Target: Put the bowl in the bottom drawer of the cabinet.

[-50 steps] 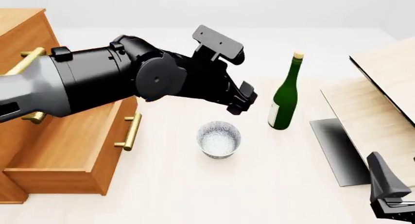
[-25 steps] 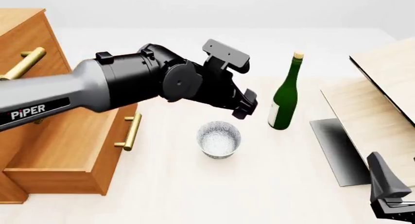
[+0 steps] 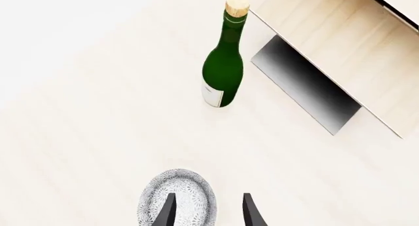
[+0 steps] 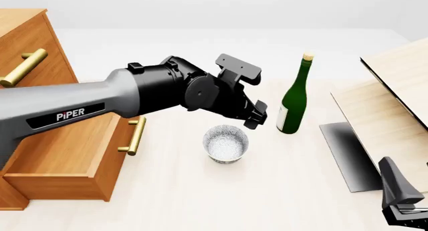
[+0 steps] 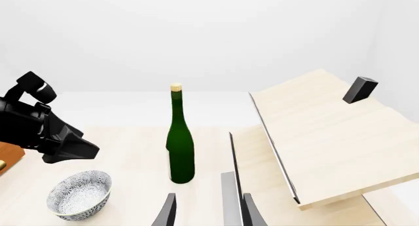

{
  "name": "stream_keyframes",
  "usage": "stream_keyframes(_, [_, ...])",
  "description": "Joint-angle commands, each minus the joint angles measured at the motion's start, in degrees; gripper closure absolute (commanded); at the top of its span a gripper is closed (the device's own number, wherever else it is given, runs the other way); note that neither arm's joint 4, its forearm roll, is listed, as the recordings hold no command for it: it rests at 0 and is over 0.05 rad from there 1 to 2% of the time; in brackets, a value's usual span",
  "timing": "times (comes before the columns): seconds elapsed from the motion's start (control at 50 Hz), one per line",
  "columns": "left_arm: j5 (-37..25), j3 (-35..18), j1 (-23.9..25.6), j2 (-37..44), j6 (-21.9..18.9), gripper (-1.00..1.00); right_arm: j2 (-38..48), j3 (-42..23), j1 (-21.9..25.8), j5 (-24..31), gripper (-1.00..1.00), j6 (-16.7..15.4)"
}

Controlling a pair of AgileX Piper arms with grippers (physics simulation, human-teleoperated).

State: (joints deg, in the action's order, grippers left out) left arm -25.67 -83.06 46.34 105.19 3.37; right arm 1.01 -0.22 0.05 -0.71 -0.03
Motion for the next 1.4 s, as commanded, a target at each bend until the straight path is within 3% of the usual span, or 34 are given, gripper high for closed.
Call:
stream_keyframes(0.02, [-0.07,-1.37,-0.1,2.95,0.49,-1.0,0.05,0.01,0.0,-0.06,-1.0,0.0])
stream_keyframes(0.76, [3.45,0.16,-0.41,7.47,4.33,-1.0,0.05,0.01,0.0,-0.07,-1.0,0.01])
stream_keyframes(1.4, [2.77,-0.98,0.08,11.18,6.47,-1.0,0.07,0.01,0.0,-0.07,-1.0,0.0])
